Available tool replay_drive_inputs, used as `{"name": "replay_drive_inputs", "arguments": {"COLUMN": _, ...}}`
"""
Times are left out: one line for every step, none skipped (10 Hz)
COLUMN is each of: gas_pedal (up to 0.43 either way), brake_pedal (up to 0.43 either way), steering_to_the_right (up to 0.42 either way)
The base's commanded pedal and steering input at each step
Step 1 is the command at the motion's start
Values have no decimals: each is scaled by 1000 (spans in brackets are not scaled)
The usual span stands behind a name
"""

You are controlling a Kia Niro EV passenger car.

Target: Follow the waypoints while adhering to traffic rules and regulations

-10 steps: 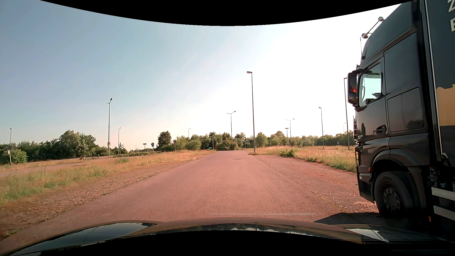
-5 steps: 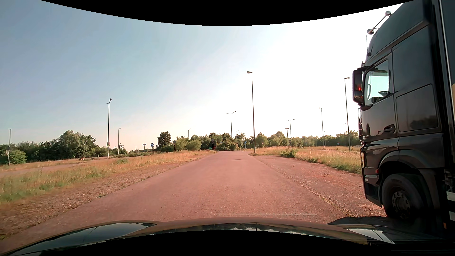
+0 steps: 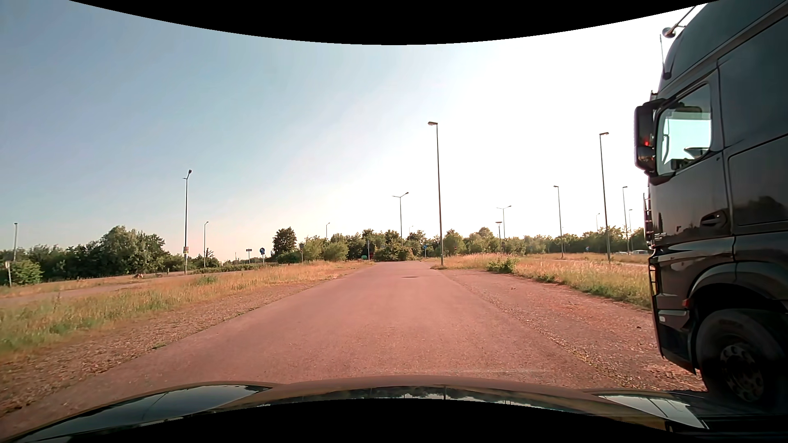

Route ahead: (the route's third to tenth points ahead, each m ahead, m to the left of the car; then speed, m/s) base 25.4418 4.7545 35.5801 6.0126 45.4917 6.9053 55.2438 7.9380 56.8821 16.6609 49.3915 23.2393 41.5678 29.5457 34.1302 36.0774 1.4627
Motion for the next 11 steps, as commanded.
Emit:
{"name": "replay_drive_inputs", "arguments": {"gas_pedal": 339, "brake_pedal": 6, "steering_to_the_right": -18}}
{"name": "replay_drive_inputs", "arguments": {"gas_pedal": 350, "brake_pedal": 6, "steering_to_the_right": -19}}
{"name": "replay_drive_inputs", "arguments": {"gas_pedal": 370, "brake_pedal": 6, "steering_to_the_right": -19}}
{"name": "replay_drive_inputs", "arguments": {"gas_pedal": 370, "brake_pedal": 6, "steering_to_the_right": -19}}
{"name": "replay_drive_inputs", "arguments": {"gas_pedal": 378, "brake_pedal": 6, "steering_to_the_right": -19}}
{"name": "replay_drive_inputs", "arguments": {"gas_pedal": 378, "brake_pedal": 6, "steering_to_the_right": -19}}
{"name": "replay_drive_inputs", "arguments": {"gas_pedal": 390, "brake_pedal": 6, "steering_to_the_right": -19}}
{"name": "replay_drive_inputs", "arguments": {"gas_pedal": 390, "brake_pedal": 6, "steering_to_the_right": -19}}
{"name": "replay_drive_inputs", "arguments": {"gas_pedal": 390, "brake_pedal": 6, "steering_to_the_right": -19}}
{"name": "replay_drive_inputs", "arguments": {"gas_pedal": 398, "brake_pedal": 6, "steering_to_the_right": -19}}
{"name": "replay_drive_inputs", "arguments": {"gas_pedal": 421, "brake_pedal": 6, "steering_to_the_right": -17}}
